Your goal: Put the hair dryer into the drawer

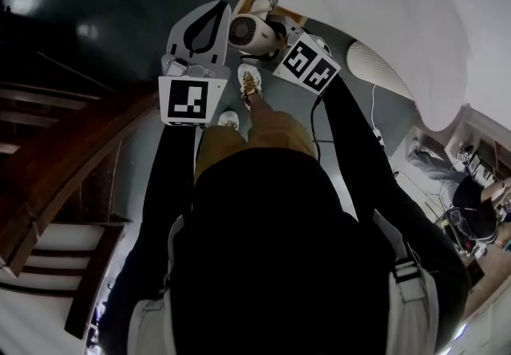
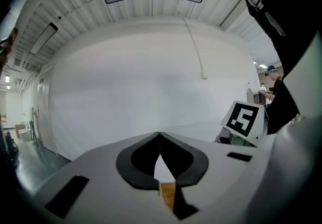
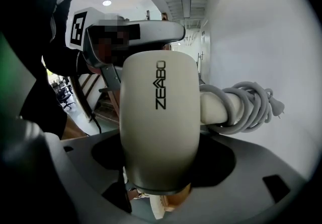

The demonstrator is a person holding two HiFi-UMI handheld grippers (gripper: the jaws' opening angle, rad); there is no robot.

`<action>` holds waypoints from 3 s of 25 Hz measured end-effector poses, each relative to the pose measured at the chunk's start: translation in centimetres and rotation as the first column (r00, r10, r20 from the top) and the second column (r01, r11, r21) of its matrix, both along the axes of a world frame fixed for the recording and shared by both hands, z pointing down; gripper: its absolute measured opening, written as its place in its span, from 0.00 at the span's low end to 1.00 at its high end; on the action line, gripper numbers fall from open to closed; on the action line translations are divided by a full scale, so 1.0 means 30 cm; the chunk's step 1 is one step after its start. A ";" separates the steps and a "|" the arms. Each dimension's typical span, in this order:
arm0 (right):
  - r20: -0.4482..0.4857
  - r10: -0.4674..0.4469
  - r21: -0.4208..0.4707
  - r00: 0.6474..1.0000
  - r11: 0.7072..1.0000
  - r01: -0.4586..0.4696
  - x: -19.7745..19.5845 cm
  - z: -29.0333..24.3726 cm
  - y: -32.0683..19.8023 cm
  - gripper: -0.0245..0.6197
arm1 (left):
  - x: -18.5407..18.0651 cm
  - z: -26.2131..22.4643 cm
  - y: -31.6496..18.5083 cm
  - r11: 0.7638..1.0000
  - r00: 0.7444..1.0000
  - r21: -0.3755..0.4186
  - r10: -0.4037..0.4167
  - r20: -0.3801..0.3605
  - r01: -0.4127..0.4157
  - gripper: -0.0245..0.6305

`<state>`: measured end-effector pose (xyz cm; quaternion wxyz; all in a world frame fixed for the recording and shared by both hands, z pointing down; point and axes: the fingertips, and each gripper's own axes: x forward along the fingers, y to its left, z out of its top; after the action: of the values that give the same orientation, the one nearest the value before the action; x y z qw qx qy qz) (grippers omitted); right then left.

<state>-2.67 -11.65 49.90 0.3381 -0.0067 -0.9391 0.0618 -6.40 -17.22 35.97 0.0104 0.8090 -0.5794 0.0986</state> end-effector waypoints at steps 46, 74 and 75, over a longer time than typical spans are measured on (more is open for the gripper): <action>-0.283 -0.539 -0.348 0.794 0.829 0.438 0.097 0.428 0.100 0.58 | -0.084 0.148 -0.018 0.991 0.996 -0.111 -0.071 0.062 0.078 0.06; -0.481 0.083 -0.161 0.873 0.970 -0.181 0.148 0.764 -0.171 0.59 | -0.074 0.185 -0.043 0.979 0.990 -0.158 -0.120 0.076 0.131 0.06; -0.486 0.067 -0.164 0.871 0.972 -0.166 0.149 0.780 -0.162 0.59 | -0.080 0.187 -0.040 0.977 0.989 -0.163 -0.124 0.078 0.135 0.06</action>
<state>1.79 -16.52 73.29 0.5521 0.0314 -0.8143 0.1763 -8.79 -18.44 41.59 0.0651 0.7620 -0.6205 0.1735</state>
